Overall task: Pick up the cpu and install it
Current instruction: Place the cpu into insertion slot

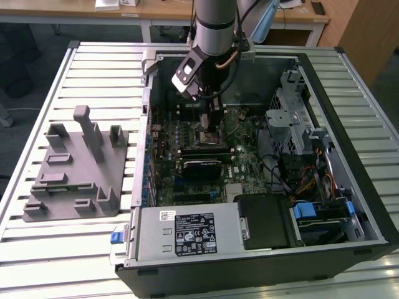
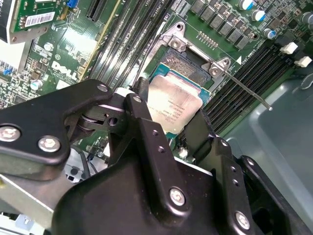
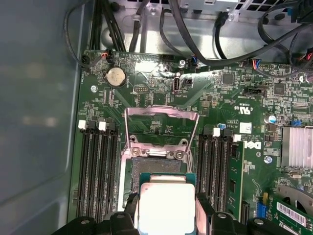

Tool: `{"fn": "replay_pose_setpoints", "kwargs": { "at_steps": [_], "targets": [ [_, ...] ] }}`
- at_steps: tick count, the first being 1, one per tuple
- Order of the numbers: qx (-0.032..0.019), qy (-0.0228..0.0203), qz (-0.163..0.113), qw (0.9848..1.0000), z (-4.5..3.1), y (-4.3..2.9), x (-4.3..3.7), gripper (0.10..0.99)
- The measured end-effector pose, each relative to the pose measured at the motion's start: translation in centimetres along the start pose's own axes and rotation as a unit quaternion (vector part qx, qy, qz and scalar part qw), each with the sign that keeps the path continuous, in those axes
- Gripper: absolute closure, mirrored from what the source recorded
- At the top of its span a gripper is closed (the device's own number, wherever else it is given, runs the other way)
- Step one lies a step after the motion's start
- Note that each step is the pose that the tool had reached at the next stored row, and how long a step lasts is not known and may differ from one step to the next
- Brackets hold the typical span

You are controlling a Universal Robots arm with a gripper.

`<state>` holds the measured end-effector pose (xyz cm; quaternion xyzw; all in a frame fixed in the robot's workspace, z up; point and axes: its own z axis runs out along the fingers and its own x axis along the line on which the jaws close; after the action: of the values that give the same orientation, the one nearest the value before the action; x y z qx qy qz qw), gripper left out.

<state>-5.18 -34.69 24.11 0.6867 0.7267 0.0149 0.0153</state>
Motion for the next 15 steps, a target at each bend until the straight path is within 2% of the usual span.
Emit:
{"fn": "replay_pose_setpoints", "kwargs": {
  "at_steps": [7,15],
  "targets": [
    [0.0,0.0,0.0,1.0,0.35,-0.01,0.0,0.545],
    [0.0,-0.0001,0.002,1.0,1.54,-0.06,0.0,0.545]
  ]
}}
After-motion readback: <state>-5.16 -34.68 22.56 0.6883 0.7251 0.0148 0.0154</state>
